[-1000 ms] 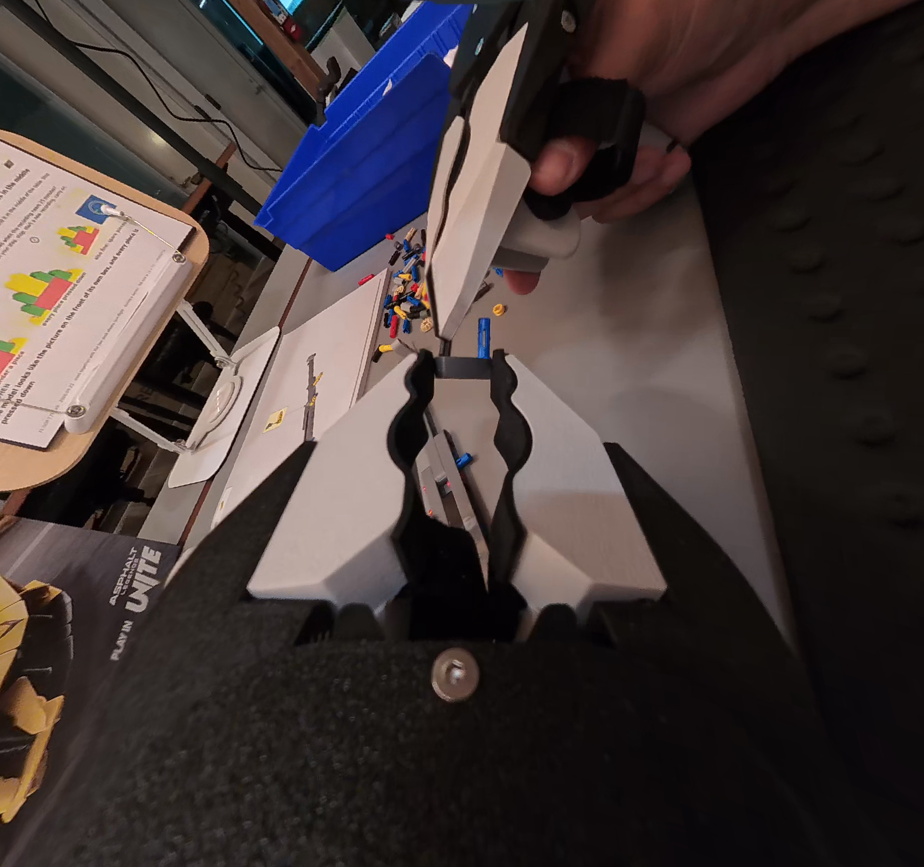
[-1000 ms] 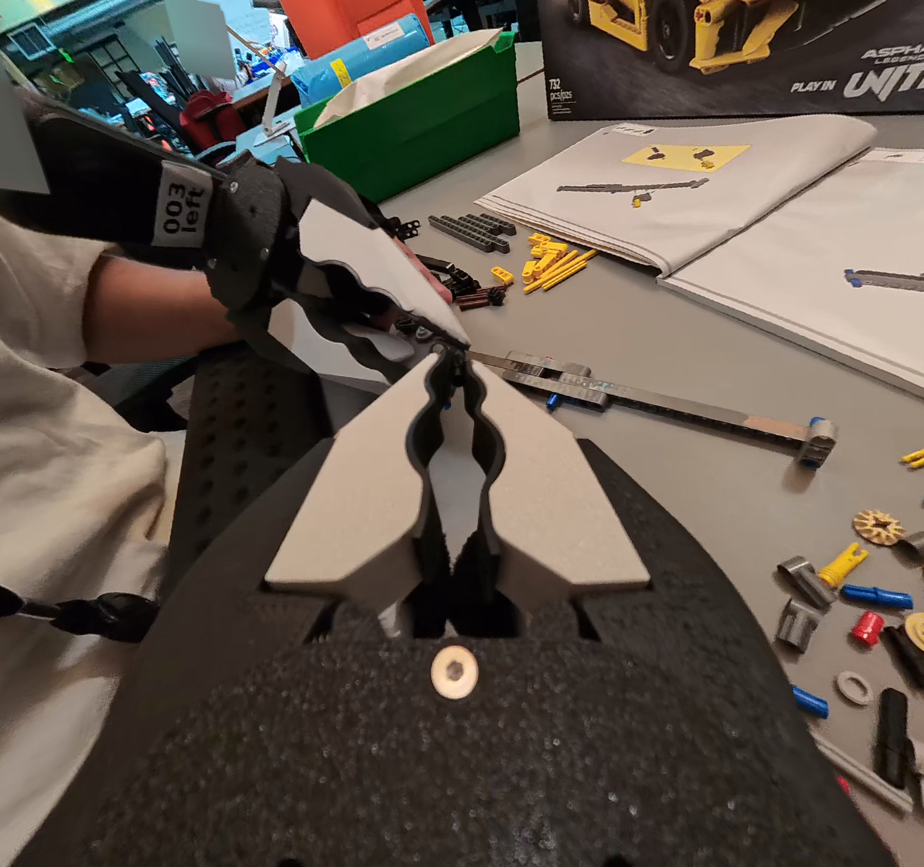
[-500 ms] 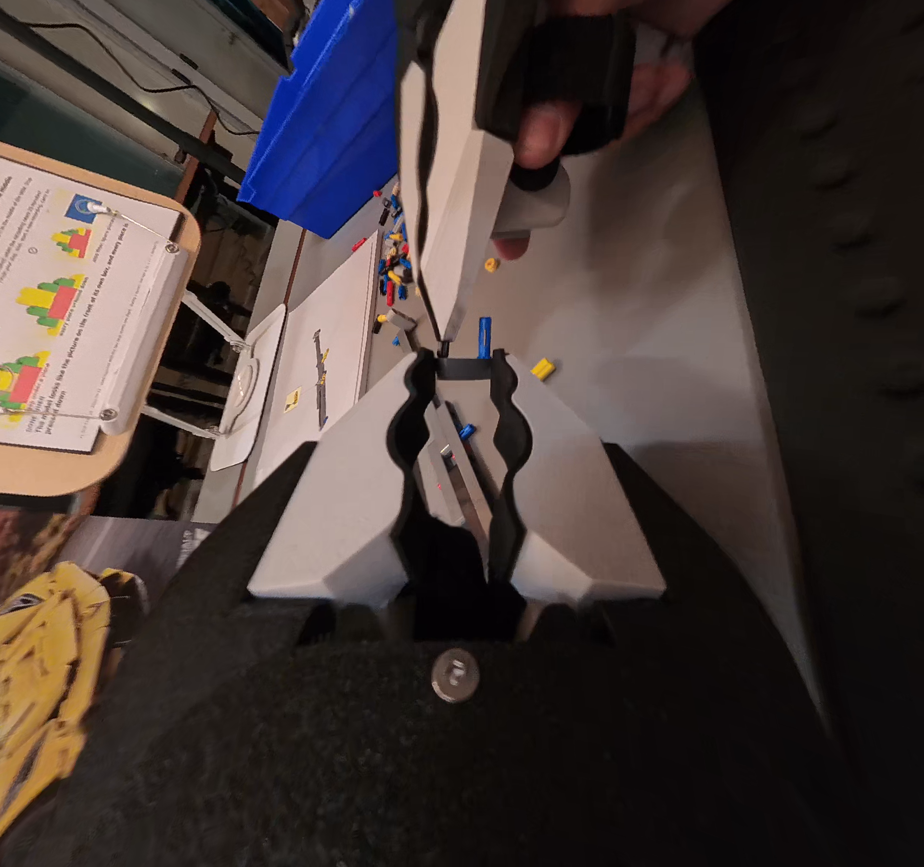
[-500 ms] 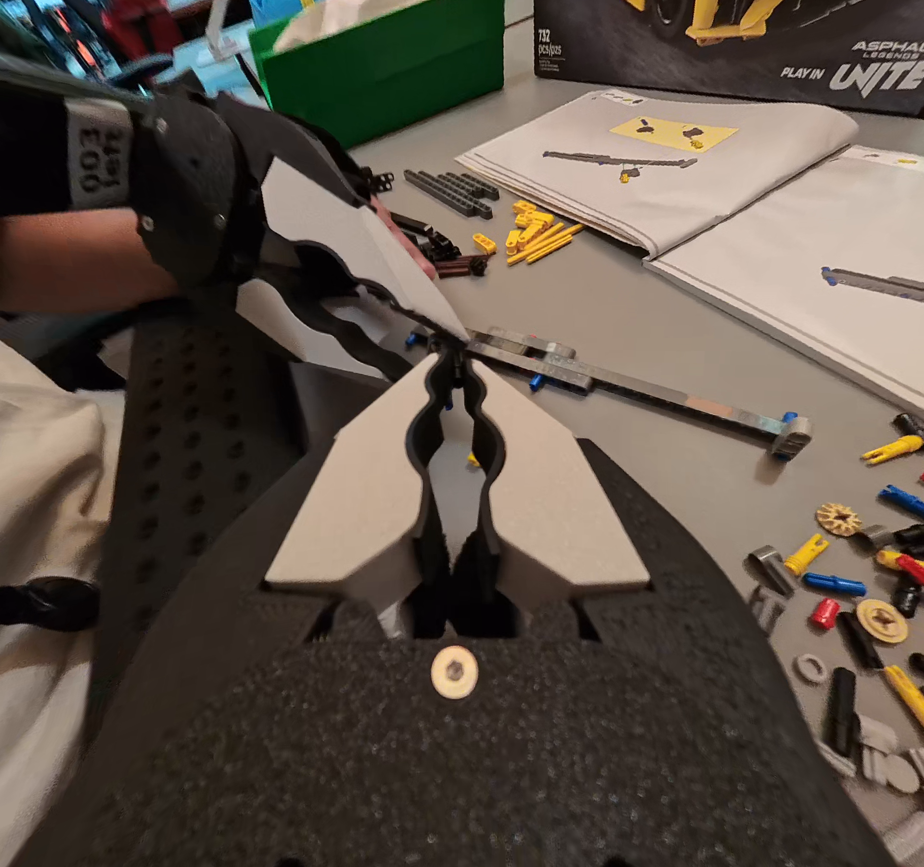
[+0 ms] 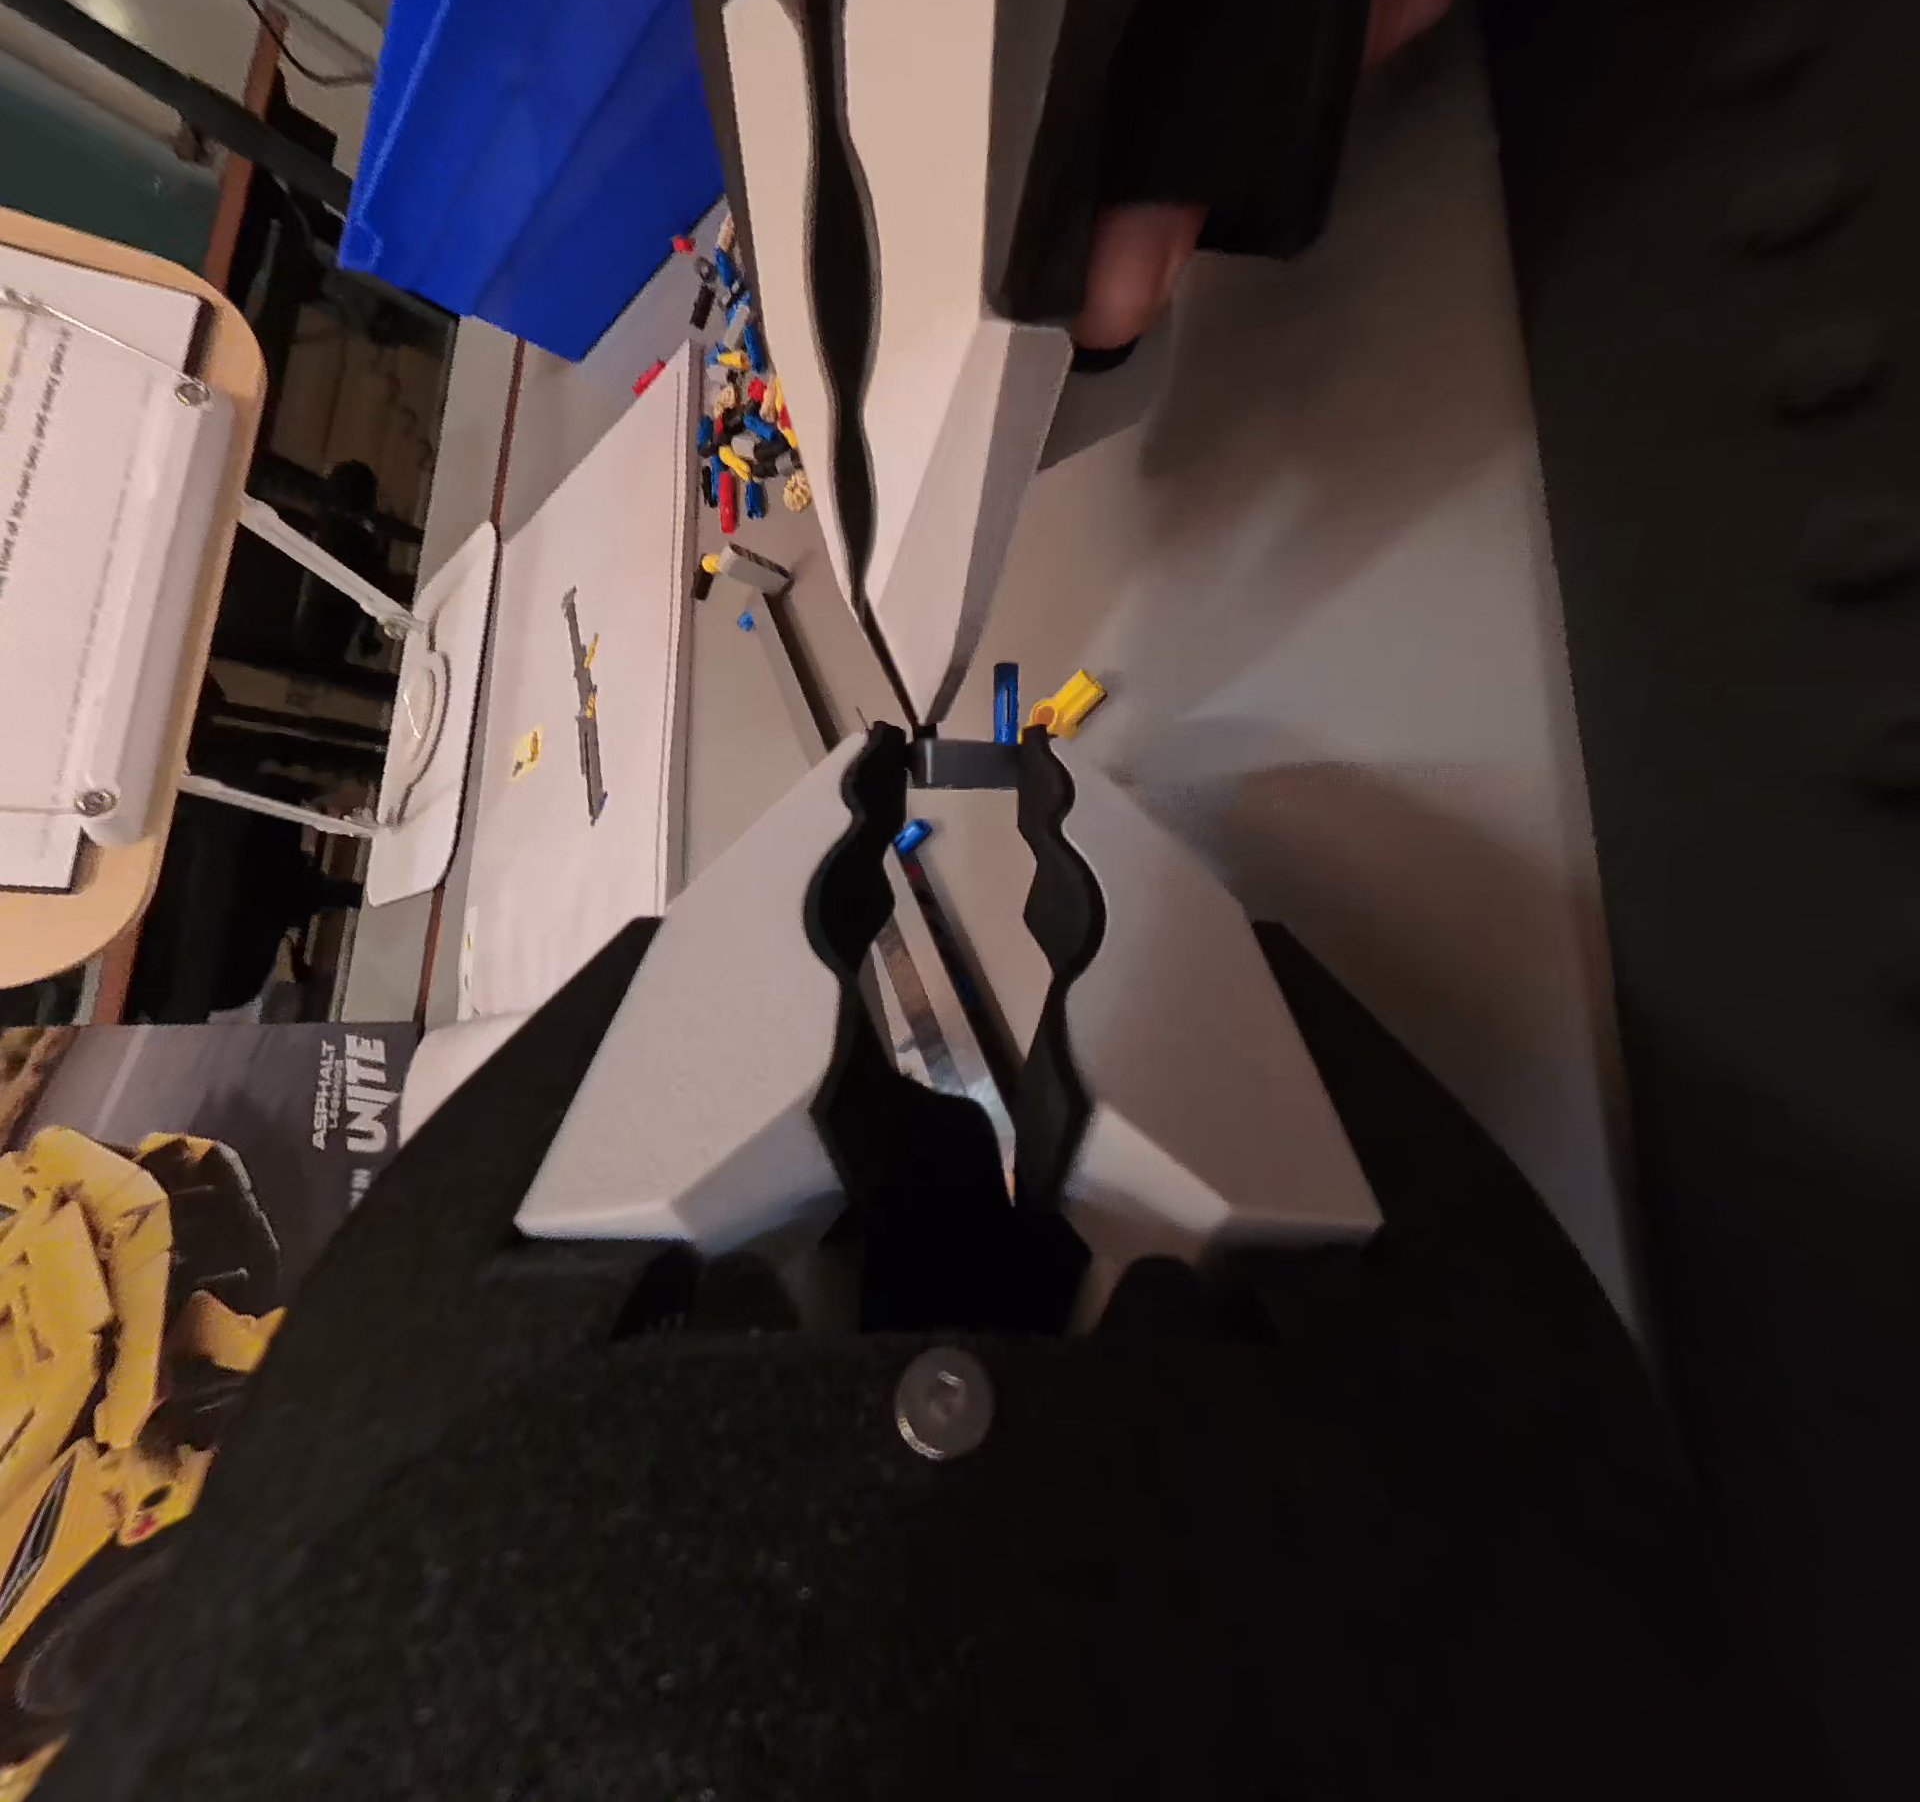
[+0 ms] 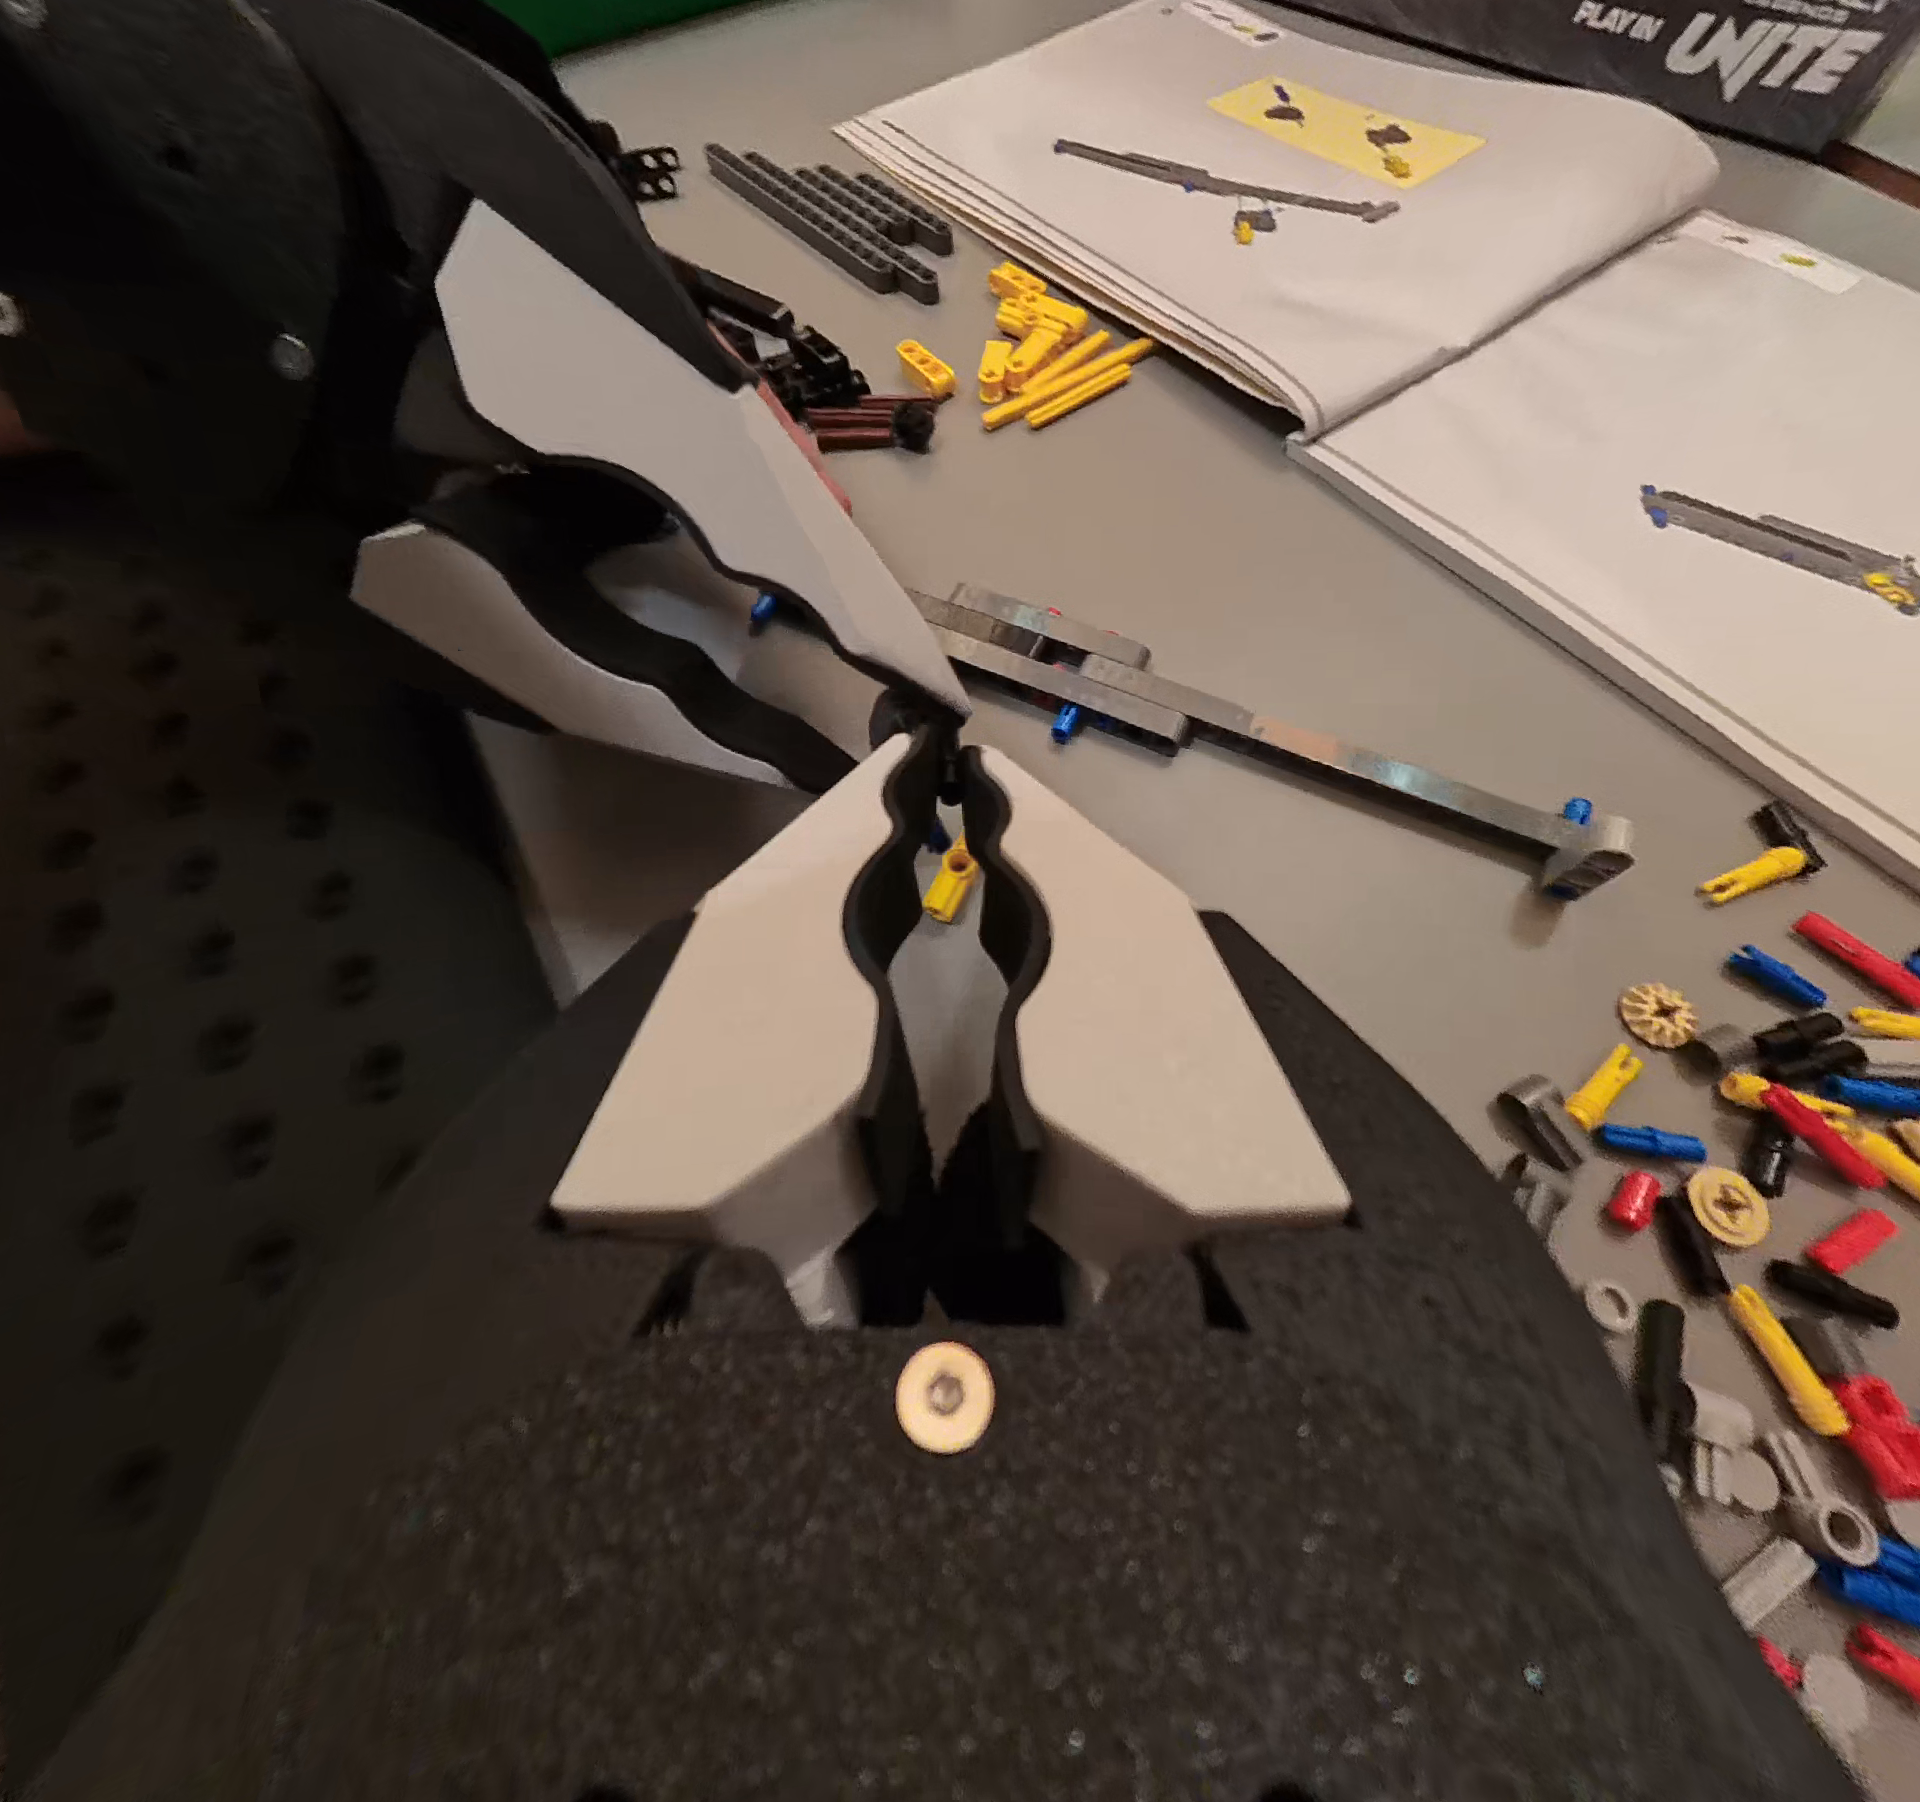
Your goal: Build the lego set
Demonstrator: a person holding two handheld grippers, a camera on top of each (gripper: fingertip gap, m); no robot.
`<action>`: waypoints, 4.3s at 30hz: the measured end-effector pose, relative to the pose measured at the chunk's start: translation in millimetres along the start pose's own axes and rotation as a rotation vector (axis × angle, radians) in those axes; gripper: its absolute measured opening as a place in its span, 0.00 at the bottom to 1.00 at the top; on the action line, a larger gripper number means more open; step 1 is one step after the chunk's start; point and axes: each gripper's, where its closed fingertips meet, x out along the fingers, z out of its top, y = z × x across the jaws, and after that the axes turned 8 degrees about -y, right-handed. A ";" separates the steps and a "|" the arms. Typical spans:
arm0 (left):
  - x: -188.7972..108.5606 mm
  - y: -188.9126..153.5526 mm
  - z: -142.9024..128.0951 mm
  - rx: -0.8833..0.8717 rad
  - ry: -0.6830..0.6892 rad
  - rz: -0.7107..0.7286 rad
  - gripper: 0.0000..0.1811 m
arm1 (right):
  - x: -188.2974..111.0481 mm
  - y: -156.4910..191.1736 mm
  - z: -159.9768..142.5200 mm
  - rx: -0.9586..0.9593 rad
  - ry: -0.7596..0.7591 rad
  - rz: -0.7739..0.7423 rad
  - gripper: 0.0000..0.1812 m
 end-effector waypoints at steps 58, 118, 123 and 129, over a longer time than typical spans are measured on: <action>4.4 52.7 11.9 -1.052 0.057 -0.490 0.06 | -22.7 -18.6 28.1 0.110 -0.228 -0.028 0.02; -40.6 -53.1 -20.1 -0.763 0.362 -0.231 0.09 | -20.5 -19.7 42.7 0.121 -0.309 -0.117 0.02; -37.7 -52.0 -22.6 -0.794 0.321 -0.192 0.04 | -20.6 -18.9 42.9 0.116 -0.311 -0.114 0.02; -36.4 -30.0 -12.0 -0.766 0.216 -0.160 0.04 | -13.5 1.5 40.2 0.067 -0.274 -0.015 0.02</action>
